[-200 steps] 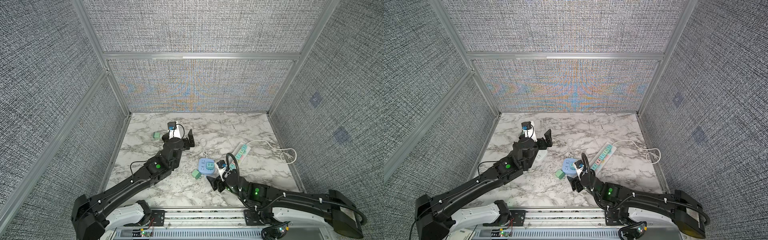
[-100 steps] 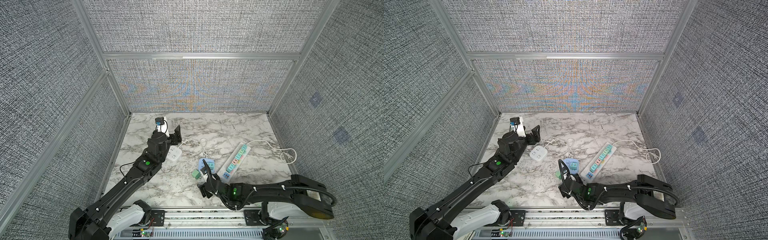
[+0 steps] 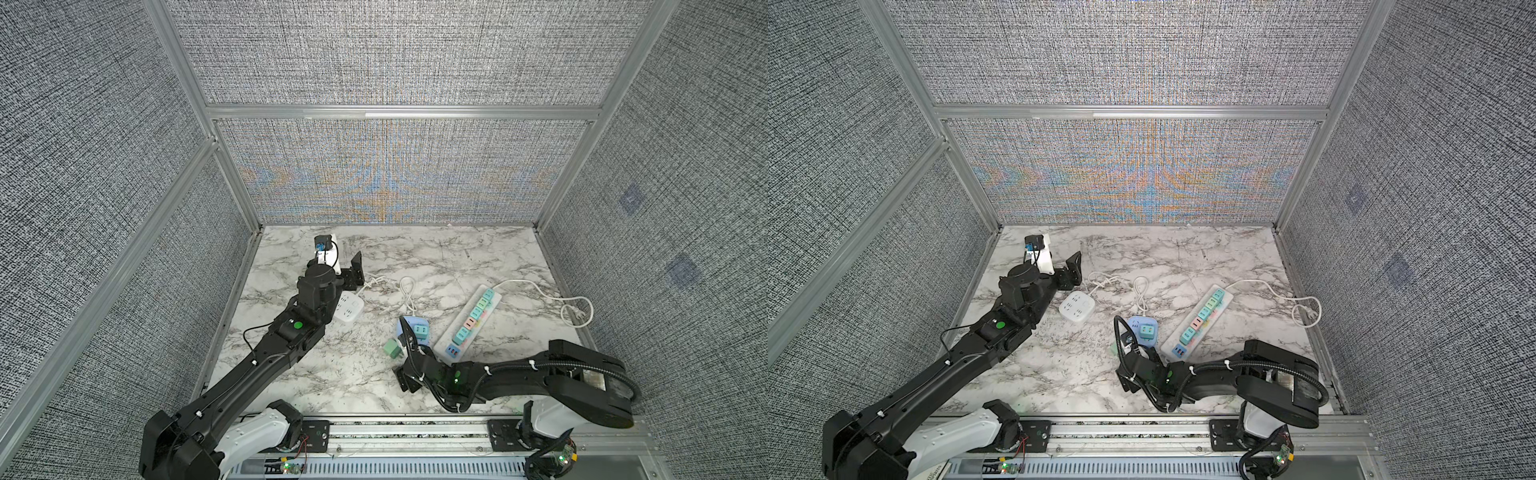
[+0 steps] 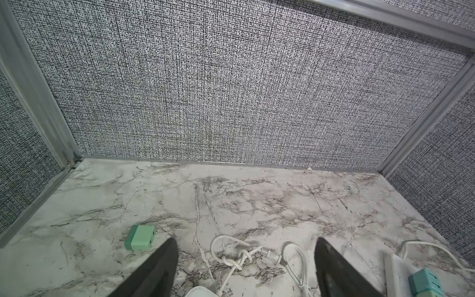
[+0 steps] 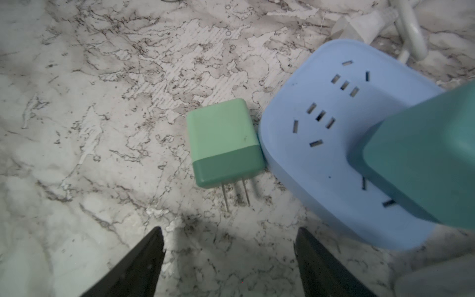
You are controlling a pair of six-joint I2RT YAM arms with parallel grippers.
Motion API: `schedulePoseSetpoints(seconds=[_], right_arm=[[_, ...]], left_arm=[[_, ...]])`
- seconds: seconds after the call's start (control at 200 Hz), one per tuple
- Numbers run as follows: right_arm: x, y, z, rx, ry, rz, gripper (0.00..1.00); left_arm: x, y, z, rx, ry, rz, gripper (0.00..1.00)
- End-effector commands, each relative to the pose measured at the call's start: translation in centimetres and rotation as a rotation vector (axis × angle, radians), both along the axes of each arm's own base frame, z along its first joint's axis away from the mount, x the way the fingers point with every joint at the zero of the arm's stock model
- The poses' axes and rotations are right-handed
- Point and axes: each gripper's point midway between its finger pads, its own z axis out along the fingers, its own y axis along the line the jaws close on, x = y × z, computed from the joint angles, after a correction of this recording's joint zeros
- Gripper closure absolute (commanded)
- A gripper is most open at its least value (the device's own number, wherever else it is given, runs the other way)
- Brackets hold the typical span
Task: Insert plugs into power strip
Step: Pick up the plug from the center of the table.
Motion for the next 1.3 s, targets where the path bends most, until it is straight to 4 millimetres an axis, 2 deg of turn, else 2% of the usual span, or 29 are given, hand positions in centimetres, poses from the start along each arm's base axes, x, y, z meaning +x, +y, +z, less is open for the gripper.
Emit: schedulePoseSetpoints(seconds=[0.0, 0.33, 0.565, 0.775, 1.021, 1.291], right_arm=[[0.0, 1.3, -0.1, 0.039, 0.019, 0.009, 0.18], [-0.7, 3.7, -1.1, 0.057, 0.061, 0.071, 0.18], [-0.9, 4.8, -0.2, 0.057, 0.034, 0.084, 0.19], [-0.8, 4.4, 1.0, 0.093, 0.01, 0.08, 0.19], [0.2, 4.0, 0.8, 0.041, -0.005, 0.06, 0.19], [1.1, 2.8, 3.7, 0.068, -0.06, 0.052, 0.19]], left_arm=[[0.4, -0.5, 0.4, -0.007, -0.003, -0.012, 0.13], [0.7, -1.0, 0.2, -0.01, 0.02, -0.027, 0.11], [0.5, -1.0, 0.3, -0.009, 0.016, -0.036, 0.09], [0.3, -1.0, 0.4, -0.019, 0.012, -0.041, 0.09], [0.2, -1.1, 0.6, -0.023, 0.008, -0.05, 0.09], [0.0, -1.3, 0.7, -0.024, 0.004, -0.065, 0.08]])
